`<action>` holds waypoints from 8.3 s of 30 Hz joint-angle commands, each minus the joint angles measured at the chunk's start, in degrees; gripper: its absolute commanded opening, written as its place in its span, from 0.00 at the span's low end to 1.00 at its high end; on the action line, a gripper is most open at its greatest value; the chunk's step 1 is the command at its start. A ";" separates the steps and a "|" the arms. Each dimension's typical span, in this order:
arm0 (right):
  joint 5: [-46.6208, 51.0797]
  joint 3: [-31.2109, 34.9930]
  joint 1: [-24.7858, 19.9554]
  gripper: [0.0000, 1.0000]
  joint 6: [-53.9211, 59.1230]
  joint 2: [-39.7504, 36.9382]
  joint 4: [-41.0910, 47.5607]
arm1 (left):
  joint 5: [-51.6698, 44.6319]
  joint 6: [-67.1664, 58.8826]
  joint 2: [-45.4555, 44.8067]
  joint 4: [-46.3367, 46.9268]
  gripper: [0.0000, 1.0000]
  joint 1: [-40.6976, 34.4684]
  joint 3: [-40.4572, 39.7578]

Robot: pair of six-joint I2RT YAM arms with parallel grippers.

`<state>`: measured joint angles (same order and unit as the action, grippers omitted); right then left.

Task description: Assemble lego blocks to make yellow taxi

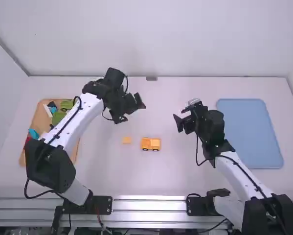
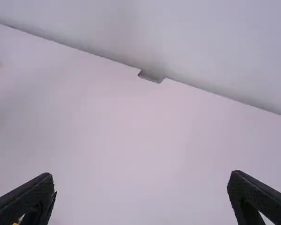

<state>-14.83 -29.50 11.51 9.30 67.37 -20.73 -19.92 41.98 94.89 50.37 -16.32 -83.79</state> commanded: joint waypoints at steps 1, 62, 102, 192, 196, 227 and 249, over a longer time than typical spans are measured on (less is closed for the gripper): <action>-0.22 0.66 0.11 0.98 0.20 -0.68 -0.37 | 17.55 -16.24 -0.50 -0.04 0.99 0.59 1.77; -0.39 0.66 5.70 0.98 5.97 -0.68 -6.05 | -40.09 -127.25 19.56 -45.57 0.98 22.67 39.87; -0.39 0.66 5.79 0.98 5.97 -0.68 -4.79 | -33.66 -120.52 19.56 -48.09 0.48 21.94 41.77; -42.18 -7.23 7.67 0.53 41.55 52.63 -16.13 | -37.42 -98.33 7.23 -59.89 0.10 3.54 46.47; -42.16 -7.23 7.98 0.53 41.55 52.63 -16.13 | -37.27 -98.33 7.21 -59.89 0.10 3.54 46.36; -42.27 -7.23 8.41 0.54 41.55 52.63 -16.31 | -30.18 -98.31 7.23 -60.08 0.02 1.31 46.47; -41.88 -8.00 9.81 0.56 41.99 52.63 -14.71 | -29.97 -98.33 9.75 -60.54 0.02 1.40 46.36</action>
<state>-56.51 -36.32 21.15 51.64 119.13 -35.59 -49.39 -56.58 102.76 -10.76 -14.83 -37.87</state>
